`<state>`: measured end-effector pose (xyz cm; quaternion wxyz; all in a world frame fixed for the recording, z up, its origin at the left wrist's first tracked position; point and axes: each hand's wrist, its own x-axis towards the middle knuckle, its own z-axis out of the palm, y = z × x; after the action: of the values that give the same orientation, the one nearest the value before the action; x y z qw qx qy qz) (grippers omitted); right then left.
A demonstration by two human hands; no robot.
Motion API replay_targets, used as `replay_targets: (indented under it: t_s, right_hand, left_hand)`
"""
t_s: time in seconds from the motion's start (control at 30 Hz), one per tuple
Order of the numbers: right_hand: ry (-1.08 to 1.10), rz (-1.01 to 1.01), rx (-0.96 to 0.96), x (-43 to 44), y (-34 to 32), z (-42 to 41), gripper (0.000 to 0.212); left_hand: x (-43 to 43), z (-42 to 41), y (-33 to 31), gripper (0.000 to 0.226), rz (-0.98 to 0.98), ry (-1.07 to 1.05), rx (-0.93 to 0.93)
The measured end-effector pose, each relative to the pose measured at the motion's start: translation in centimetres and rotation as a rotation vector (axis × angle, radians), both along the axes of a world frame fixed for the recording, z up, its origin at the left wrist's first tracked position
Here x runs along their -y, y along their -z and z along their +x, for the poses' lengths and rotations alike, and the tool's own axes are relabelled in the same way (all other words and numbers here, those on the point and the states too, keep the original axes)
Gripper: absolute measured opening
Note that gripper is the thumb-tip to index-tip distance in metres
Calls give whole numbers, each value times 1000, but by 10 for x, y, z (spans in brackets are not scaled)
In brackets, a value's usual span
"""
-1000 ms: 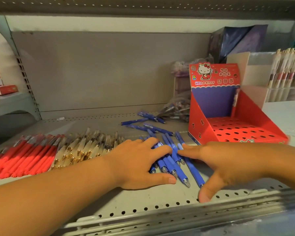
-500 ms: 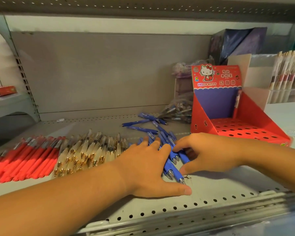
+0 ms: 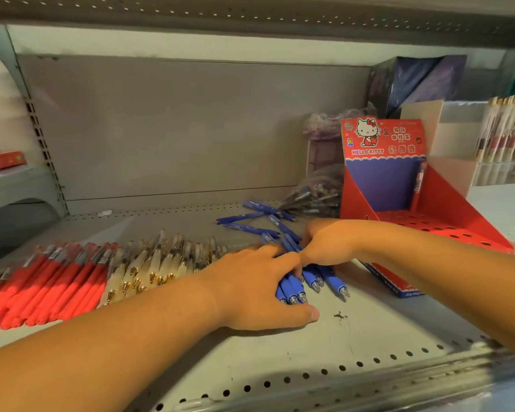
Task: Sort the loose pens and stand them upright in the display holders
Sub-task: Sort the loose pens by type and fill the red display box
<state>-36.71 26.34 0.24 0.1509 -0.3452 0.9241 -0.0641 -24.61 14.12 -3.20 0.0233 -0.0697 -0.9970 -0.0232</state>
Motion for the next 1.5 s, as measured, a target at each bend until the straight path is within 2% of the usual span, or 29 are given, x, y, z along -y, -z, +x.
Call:
replay_targets:
  t_s: [0.13, 0.27, 0.33, 0.43, 0.47, 0.53, 0.6, 0.67, 0.73, 0.8, 0.9, 1.03, 1.13, 1.33, 1.5]
  right_hand:
    - [46, -59, 157, -2, 2, -2, 26]
    - [9, -103, 125, -5, 2, 1, 23]
    - [-11, -160, 191, -10, 2, 3, 20]
    - [-31, -239, 362, -16, 1, 11, 17]
    - [-38, -243, 366, -16, 1, 13, 16]
    - [-76, -174, 195, -14, -1, 17, 13]
    - [-134, -94, 8, -12, -3, 18, 11]
    - [-149, -43, -45, -12, -5, 16, 14]
    - [-123, -34, -17, -13, -8, 14, 17]
    - [-74, -98, 109, -16, -12, 12, 18]
    - [14, -245, 372, -24, -18, 12, 25]
    - [-29, -259, 336, -34, -11, 14, 21]
    - [29, -399, 383, -37, -6, 18, 22]
    - [122, -594, 454, -26, -7, 20, 13]
    - [105, -668, 491, -8, -6, 21, 12]
  left_hand:
    - [3, -1, -1, 59, -6, 34, -51]
    - [6, 0, -3, 49, 14, 41, -58]
    - [9, 1, -3, 49, 33, 27, -41]
    - [10, 3, -2, 61, 72, -3, -30]
    - [10, 3, -1, 69, 67, -2, -29]
    - [7, 2, 2, 88, 19, 17, -35]
    - [1, 0, 5, 97, 8, 32, -51]
    - [-4, -3, 6, 92, 55, 38, -69]
    - [-5, -6, 6, 80, 88, 31, -65]
    - [-5, -8, 6, 73, 94, 18, -58]
    - [-8, -8, 5, 76, 60, 11, -31]
    - [-15, -11, 4, 80, 71, 0, 13]
    - [-16, -11, 4, 80, 108, -11, 31]
    - [-8, -8, -1, 47, 314, -26, -30]
    - [3, -5, -4, 43, 348, -98, 16]
